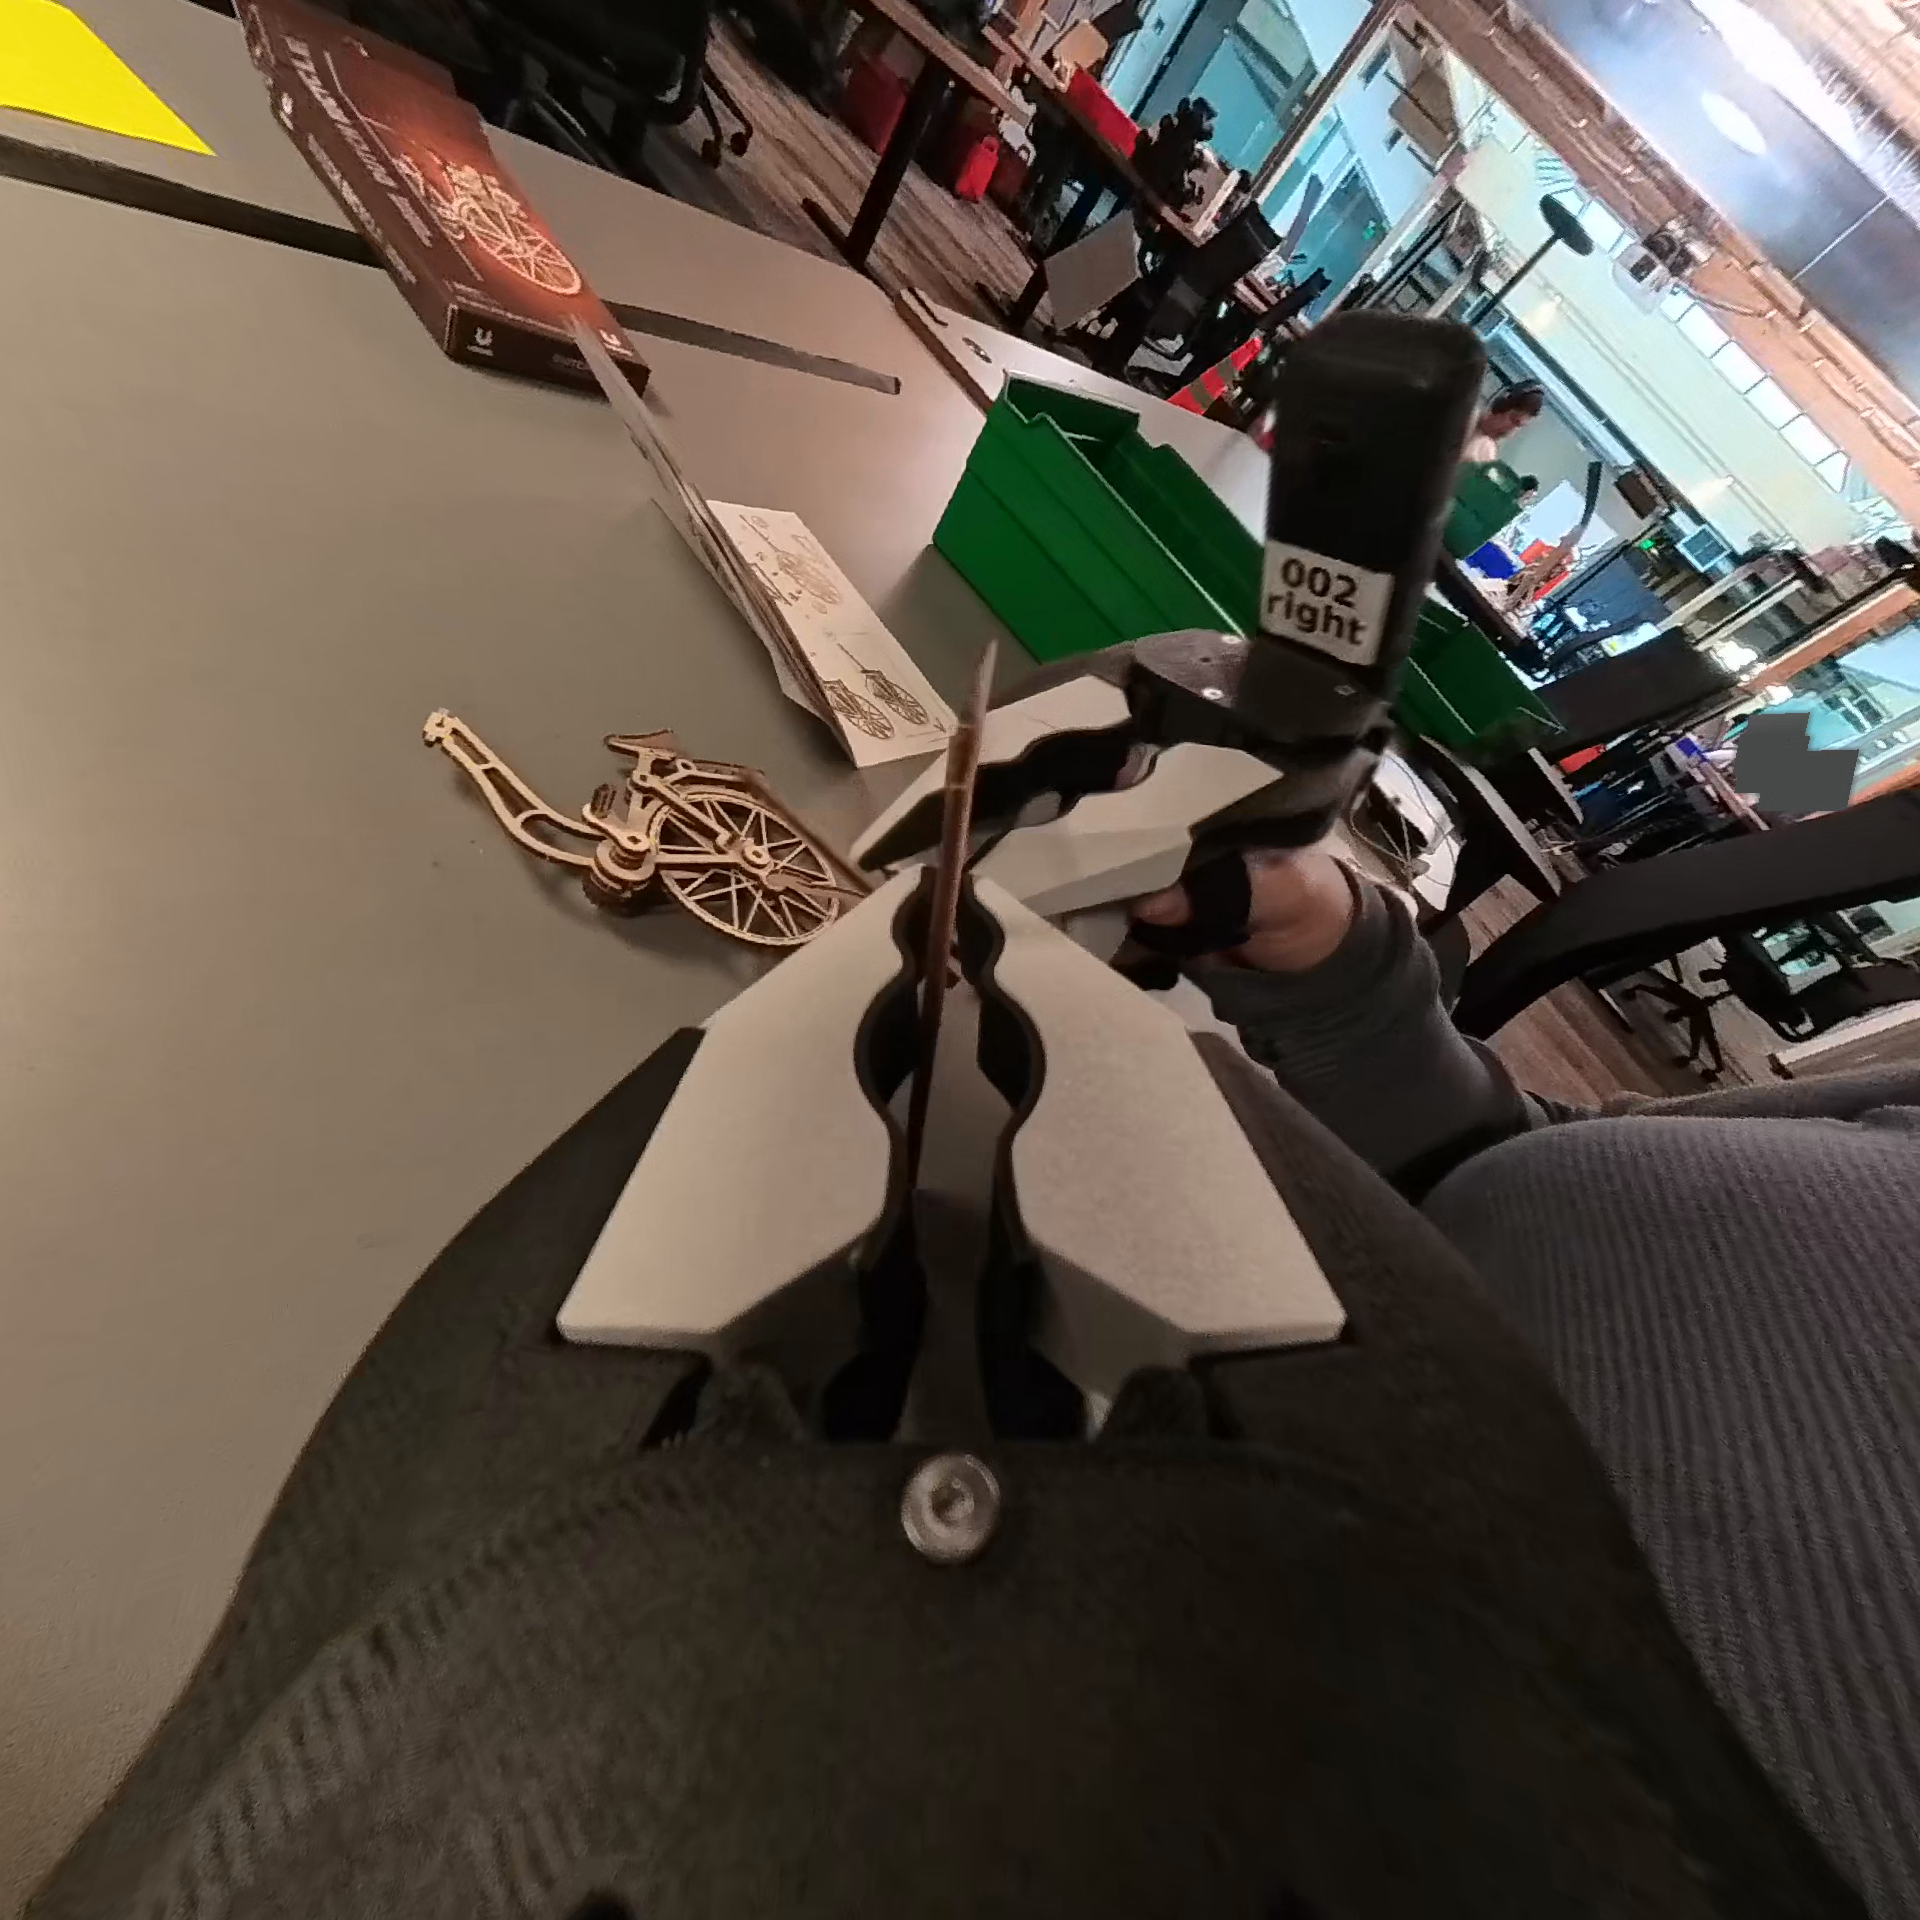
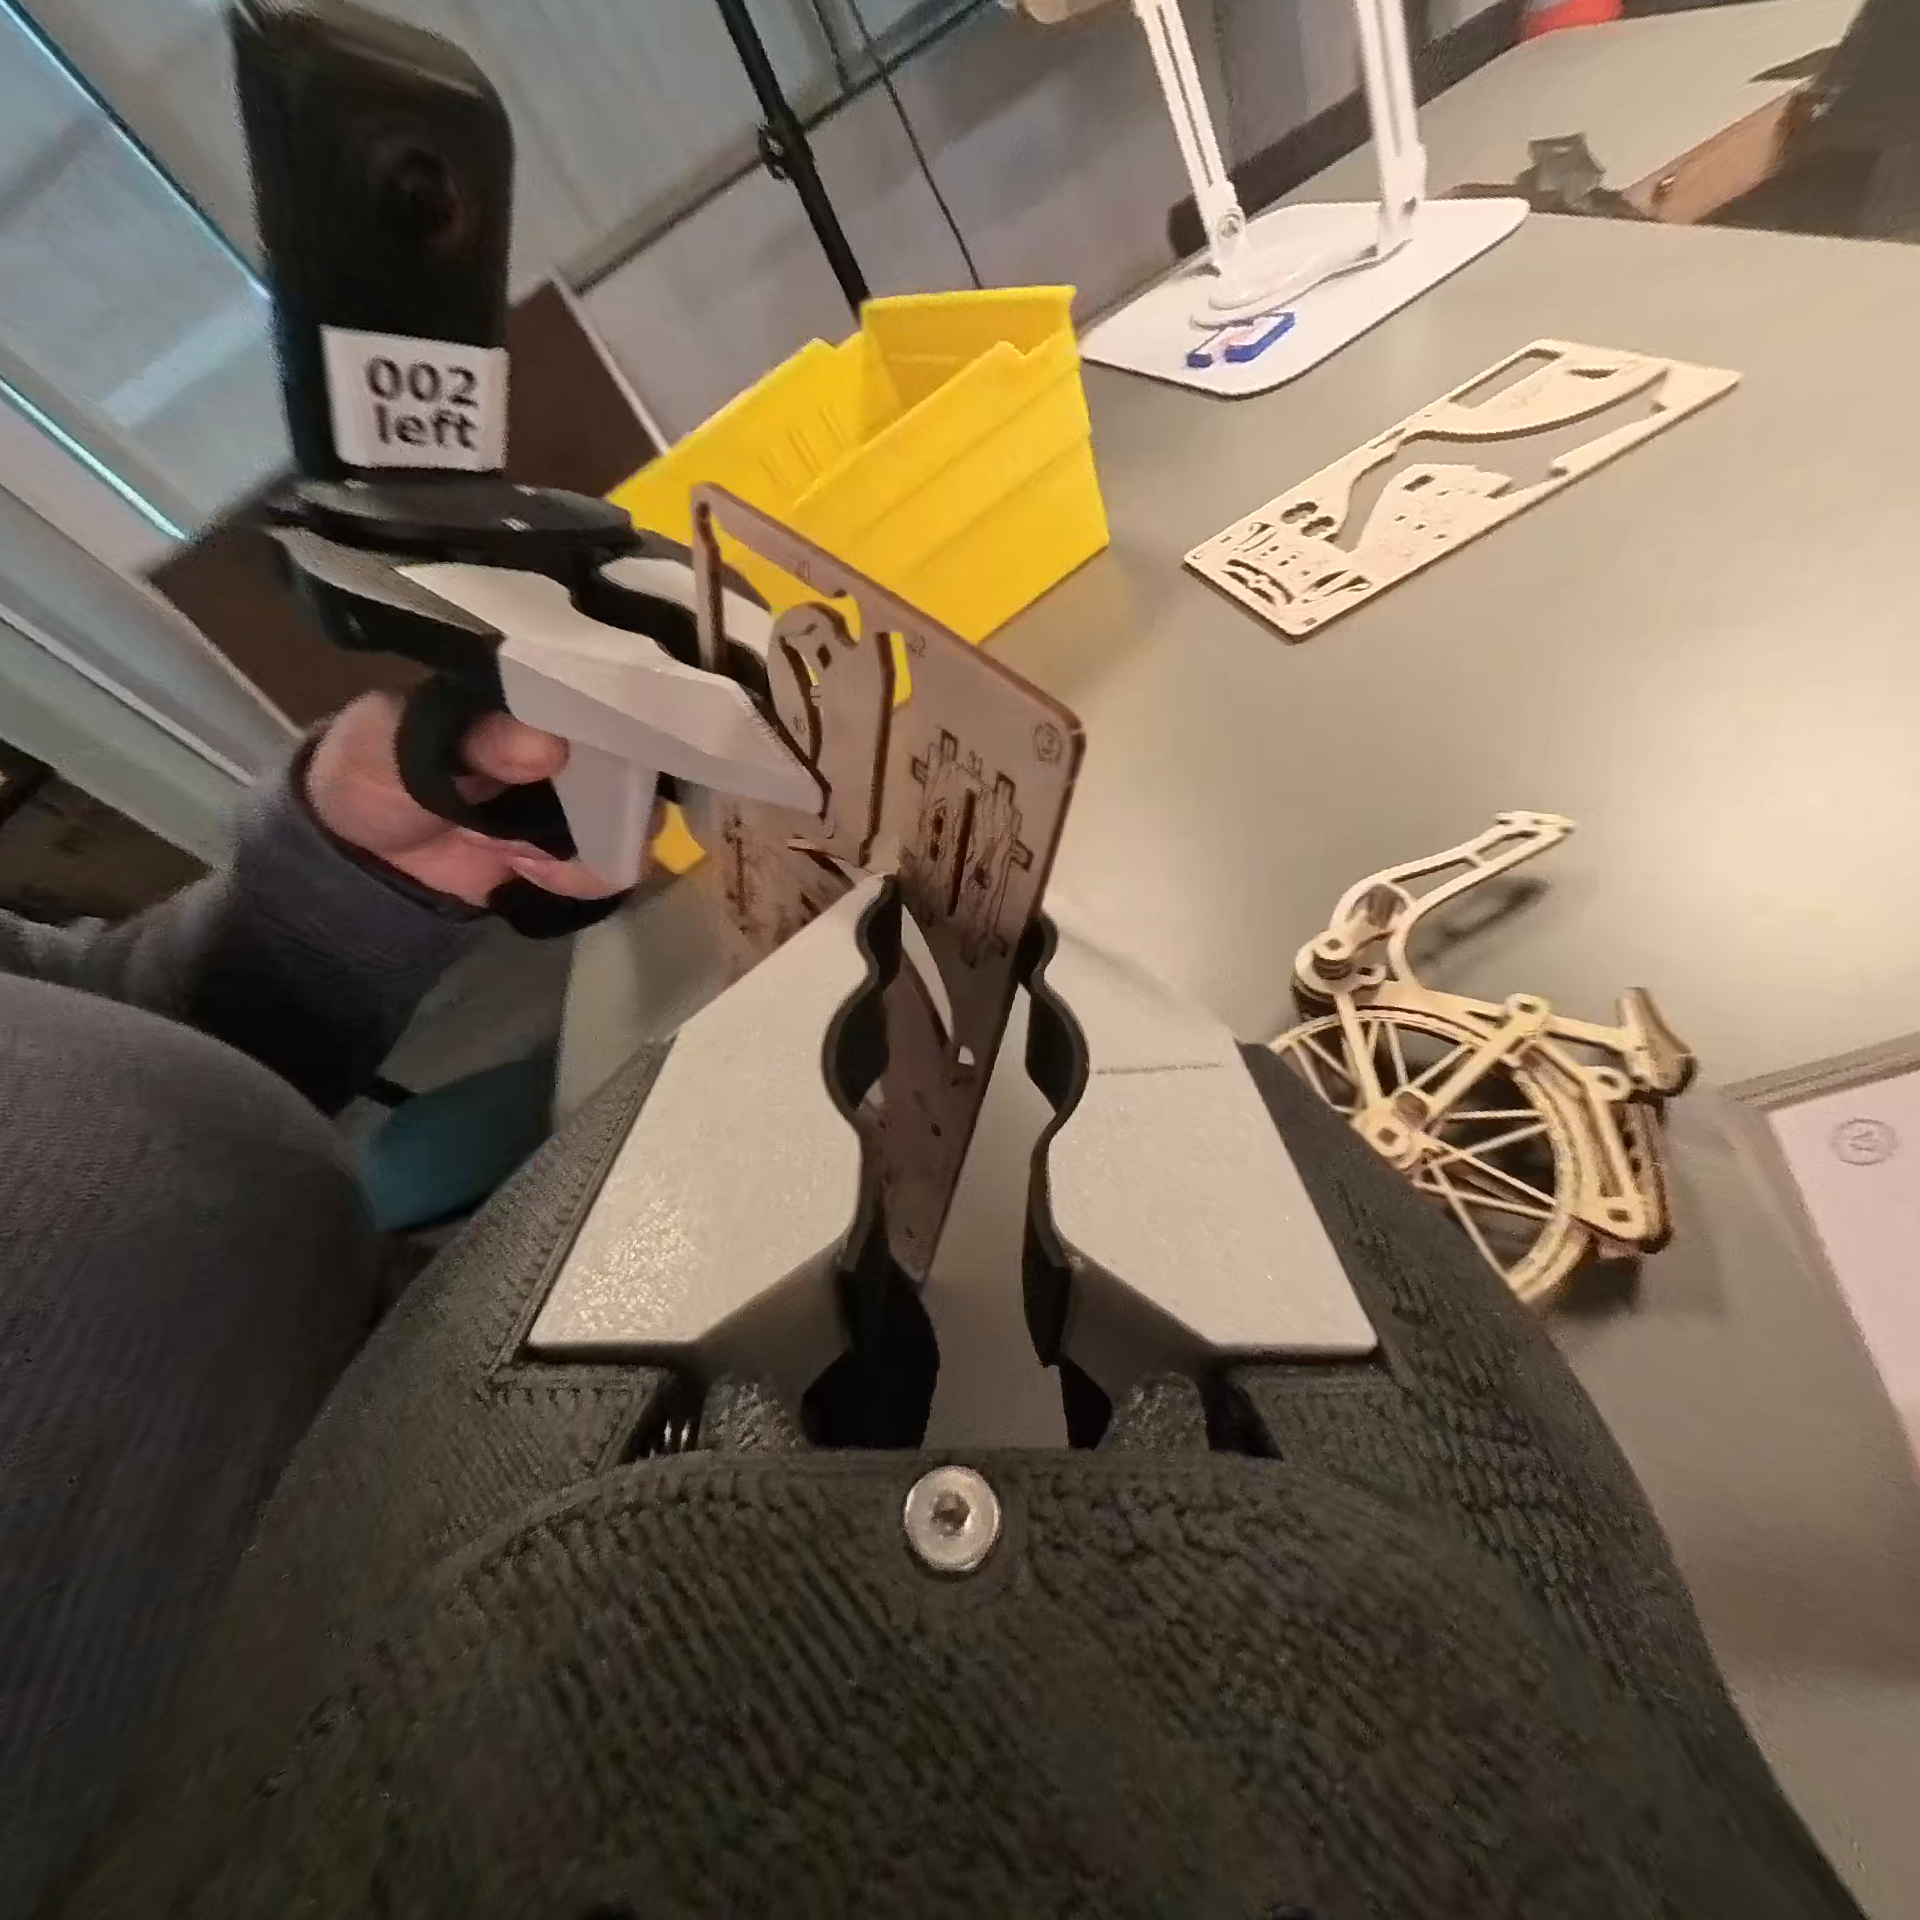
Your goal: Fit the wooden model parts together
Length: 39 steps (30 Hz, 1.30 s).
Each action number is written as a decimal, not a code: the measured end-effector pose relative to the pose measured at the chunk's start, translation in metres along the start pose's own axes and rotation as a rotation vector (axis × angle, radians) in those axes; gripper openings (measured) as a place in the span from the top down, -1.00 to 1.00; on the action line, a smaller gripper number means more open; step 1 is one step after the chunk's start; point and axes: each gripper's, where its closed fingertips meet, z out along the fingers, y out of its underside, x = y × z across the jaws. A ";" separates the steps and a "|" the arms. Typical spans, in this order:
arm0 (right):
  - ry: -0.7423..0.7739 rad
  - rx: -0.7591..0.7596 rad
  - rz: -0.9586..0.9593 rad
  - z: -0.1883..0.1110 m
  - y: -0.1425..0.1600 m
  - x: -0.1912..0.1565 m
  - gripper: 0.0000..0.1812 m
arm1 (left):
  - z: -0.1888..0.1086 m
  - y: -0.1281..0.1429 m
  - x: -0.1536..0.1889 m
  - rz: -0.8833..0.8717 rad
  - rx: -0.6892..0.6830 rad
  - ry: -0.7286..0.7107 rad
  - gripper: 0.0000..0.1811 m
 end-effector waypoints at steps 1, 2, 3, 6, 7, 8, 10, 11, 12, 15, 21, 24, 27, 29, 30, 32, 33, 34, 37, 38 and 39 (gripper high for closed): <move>0.033 -0.007 -0.027 0.000 0.000 0.001 0.77 | 0.000 -0.001 0.000 0.000 0.000 -0.003 0.99; 0.069 -0.012 -0.053 0.001 -0.001 0.003 0.77 | 0.000 -0.002 0.000 0.007 0.002 -0.011 0.98; 0.110 -0.014 -0.082 0.001 -0.003 0.004 0.76 | -0.001 -0.003 0.000 0.016 0.002 -0.020 0.98; 0.190 -0.008 -0.140 0.002 -0.007 0.006 0.75 | -0.002 -0.007 -0.002 0.029 0.006 -0.038 0.98; 0.186 -0.001 -0.151 0.002 -0.009 0.005 0.75 | -0.003 -0.007 -0.002 0.022 0.011 -0.031 0.98; 0.163 0.008 -0.142 0.001 -0.010 0.002 0.74 | -0.004 -0.008 0.000 0.012 0.016 -0.015 0.98; 0.105 0.023 -0.102 -0.002 -0.011 -0.003 0.72 | -0.004 -0.008 0.003 -0.009 0.024 0.017 0.98; 0.075 0.039 -0.087 -0.004 -0.012 -0.006 0.67 | -0.005 -0.008 0.004 -0.008 0.031 0.025 0.98; 0.043 0.059 -0.072 -0.007 -0.014 -0.009 0.60 | -0.006 -0.008 0.004 -0.007 0.034 0.026 0.98; -0.046 0.147 -0.056 -0.022 -0.022 -0.020 0.50 | -0.015 -0.012 0.007 -0.023 0.047 0.057 0.98; -0.548 0.114 0.081 -0.040 -0.008 -0.077 0.68 | -0.036 -0.010 0.053 0.000 0.011 0.339 0.99; -0.631 0.114 0.100 -0.037 -0.001 -0.087 0.86 | -0.033 -0.002 0.060 0.031 -0.013 0.324 0.99; -0.537 0.133 0.077 -0.027 -0.001 -0.078 0.99 | -0.030 -0.005 0.053 0.047 0.032 0.248 0.98; -0.504 0.167 0.136 -0.025 -0.007 -0.068 0.99 | -0.030 -0.010 0.040 0.041 0.069 0.161 0.80; -0.500 0.191 0.173 -0.027 -0.011 -0.064 0.99 | -0.031 -0.009 0.035 0.043 0.057 0.137 0.70; -0.503 0.255 0.252 -0.032 -0.021 -0.054 0.99 | -0.031 0.000 0.029 0.041 0.000 0.119 0.66; -0.507 0.284 0.280 -0.035 -0.026 -0.050 1.00 | -0.031 0.004 0.029 0.038 -0.023 0.119 0.65; -0.506 0.308 0.298 -0.038 -0.030 -0.046 0.99 | -0.030 0.008 0.030 0.036 -0.042 0.127 0.67; -0.471 0.389 0.282 -0.044 -0.042 -0.040 0.99 | -0.026 0.009 0.036 0.036 -0.040 0.158 0.93; -0.437 0.441 0.259 -0.048 -0.050 -0.037 0.93 | -0.023 0.005 0.040 0.039 -0.019 0.190 0.98; -0.398 0.508 0.221 -0.054 -0.059 -0.033 0.81 | -0.020 0.000 0.042 0.039 0.004 0.203 0.98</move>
